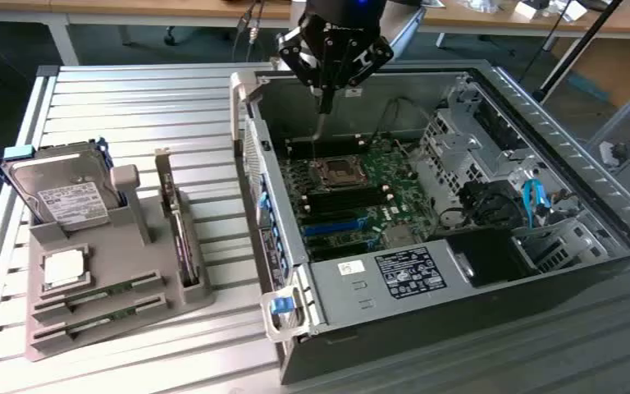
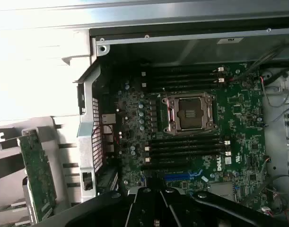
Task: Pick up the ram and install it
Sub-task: 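Reach for the ram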
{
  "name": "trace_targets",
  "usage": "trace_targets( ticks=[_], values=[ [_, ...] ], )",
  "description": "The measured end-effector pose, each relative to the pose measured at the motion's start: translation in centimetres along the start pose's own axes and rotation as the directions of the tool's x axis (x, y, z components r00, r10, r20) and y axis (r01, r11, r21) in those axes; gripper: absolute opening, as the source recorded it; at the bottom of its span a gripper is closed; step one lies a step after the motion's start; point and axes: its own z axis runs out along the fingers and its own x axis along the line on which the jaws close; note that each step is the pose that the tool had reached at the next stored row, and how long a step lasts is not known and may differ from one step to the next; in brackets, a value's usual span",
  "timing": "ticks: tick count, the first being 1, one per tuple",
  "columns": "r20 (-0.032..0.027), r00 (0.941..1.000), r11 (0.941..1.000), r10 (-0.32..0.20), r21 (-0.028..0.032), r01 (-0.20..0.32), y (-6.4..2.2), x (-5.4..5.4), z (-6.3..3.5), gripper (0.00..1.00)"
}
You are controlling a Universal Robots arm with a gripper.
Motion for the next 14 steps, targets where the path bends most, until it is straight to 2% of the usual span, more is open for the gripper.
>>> trace_targets(
  ticks=[2, 6, 14],
  values=[
    [0.0000, 1.0000, 1.0000, 0.000, 0.0001, 0.000, -0.03, 0.4, -0.01, 0.11],
    [-0.0001, 1.0000, 1.0000, 0.000, 0.0001, 0.000, -0.20, 2.7, -0.02, 0.11],
    [-0.0001, 1.0000, 1.0000, 0.000, 0.0001, 0.000, -0.49, 6.5, 0.04, 0.11]
  ],
)
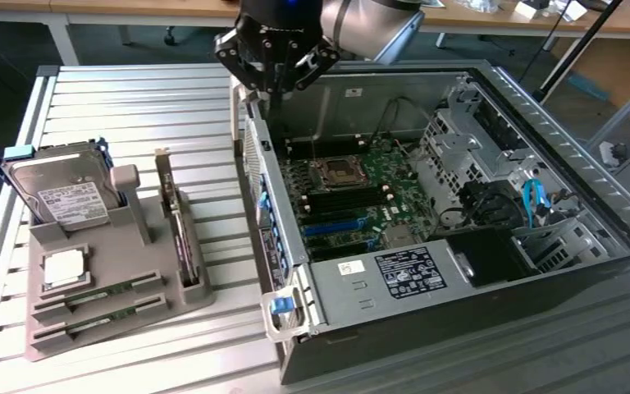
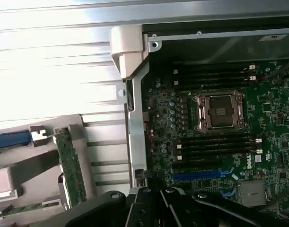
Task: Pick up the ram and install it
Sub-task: 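Reach for the ram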
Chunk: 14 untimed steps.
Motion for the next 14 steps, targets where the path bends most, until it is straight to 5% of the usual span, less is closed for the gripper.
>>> trace_targets(
  ticks=[4, 8, 14],
  values=[
    [0.0000, 1.0000, 1.0000, 0.000, 0.0000, 0.000, -0.14, 1.8, 0.04, 0.11],
    [0.0001, 1.0000, 1.0000, 0.000, -0.0001, 0.000, -0.46, 6.0, 0.04, 0.11],
    [0.0001, 1.0000, 1.0000, 0.000, -0.0001, 0.000, -0.81, 10.5, 0.09, 0.11]
  ],
)
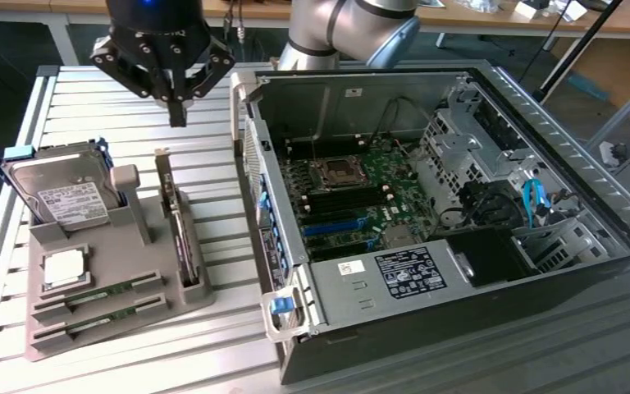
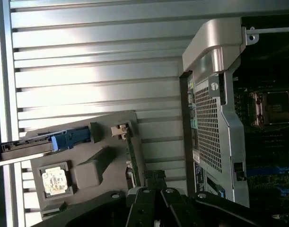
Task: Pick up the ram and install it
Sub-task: 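Reach for the ram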
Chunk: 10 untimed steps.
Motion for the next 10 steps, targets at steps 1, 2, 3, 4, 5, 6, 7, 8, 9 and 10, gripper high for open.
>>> trace_targets(
  ticks=[1, 2, 3, 4, 5, 6, 7, 8, 9, 10],
  values=[
    [-0.0001, 1.0000, 1.0000, 0.000, 0.0001, 0.000, -0.04, 0.6, 0.00, 0.11],
    [-0.0001, 1.0000, 1.0000, 0.000, 0.0000, 0.000, -0.08, 1.1, 0.01, 0.11],
    [0.0000, 1.0000, 1.0000, 0.000, -0.0001, 0.000, -0.12, 1.5, 0.02, 0.11],
    [0.0000, 1.0000, 1.0000, 0.000, 0.0000, 0.000, -0.15, 2.0, 0.02, 0.11],
    [0.0000, 1.0000, 1.0000, 0.000, 0.0000, 0.000, -0.19, 2.5, 0.03, 0.11],
    [-0.0001, 1.0000, 1.0000, 0.000, 0.0000, 0.000, -0.23, 3.0, 0.03, 0.11],
    [-0.0002, 1.0000, 1.0000, 0.000, 0.0000, 0.000, -0.25, 3.3, 0.03, 0.11],
    [-0.0002, 1.0000, 1.0000, -0.002, 0.0001, 0.002, -0.28, 3.4, 0.03, 0.11],
    [-0.0002, 1.0000, 1.0000, -0.005, -0.0001, 0.005, -0.35, 3.4, 0.03, 0.11],
    [-0.0003, 1.0000, 1.0000, -0.007, -0.0002, 0.007, -0.57, 3.4, 0.04, 0.11]
  ],
)
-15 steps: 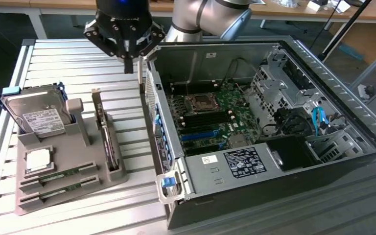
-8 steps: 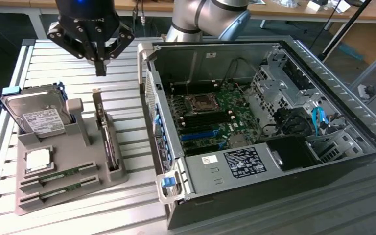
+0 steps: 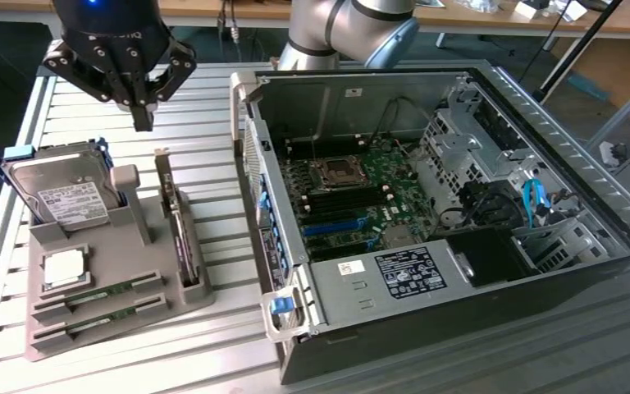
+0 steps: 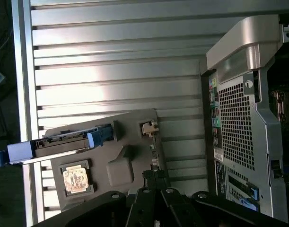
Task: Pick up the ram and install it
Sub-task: 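Reach for the ram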
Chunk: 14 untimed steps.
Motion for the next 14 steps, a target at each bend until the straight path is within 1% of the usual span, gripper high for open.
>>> trace_targets(
  ticks=[4, 6, 12, 14],
  values=[
    [-0.0007, 1.0000, 1.0000, -0.005, 0.0000, 0.005, -0.88, 0.0, 0.11, 0.11],
    [-0.0013, 1.0000, 1.0000, -0.006, 0.0000, 0.006, -1.46, -0.1, 0.21, 0.11],
    [-0.0053, 1.0000, 1.0000, -0.007, 0.0002, 0.007, -3.19, -0.2, 0.54, 0.11],
    [-0.0068, 0.9999, 1.0000, -0.008, 0.0003, 0.008, -3.89, -0.2, 0.66, 0.11]
  ],
)
